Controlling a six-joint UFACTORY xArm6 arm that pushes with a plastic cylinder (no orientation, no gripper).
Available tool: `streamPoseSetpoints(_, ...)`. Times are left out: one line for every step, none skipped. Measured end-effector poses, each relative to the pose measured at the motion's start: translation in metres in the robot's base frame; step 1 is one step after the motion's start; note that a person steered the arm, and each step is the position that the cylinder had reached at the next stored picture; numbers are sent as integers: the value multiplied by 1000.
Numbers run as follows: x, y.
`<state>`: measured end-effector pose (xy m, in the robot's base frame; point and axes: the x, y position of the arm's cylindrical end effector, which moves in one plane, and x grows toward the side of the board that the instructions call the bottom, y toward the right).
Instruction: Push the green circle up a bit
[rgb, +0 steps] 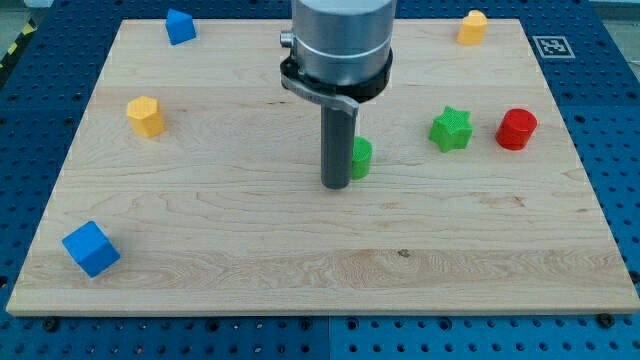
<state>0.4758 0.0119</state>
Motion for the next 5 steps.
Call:
streamPoseSetpoints(-22, 0)
streamPoseSetpoints(-33, -5)
streamPoseSetpoints(-18, -10)
streamPoseSetpoints(8, -1)
streamPoseSetpoints(9, 33)
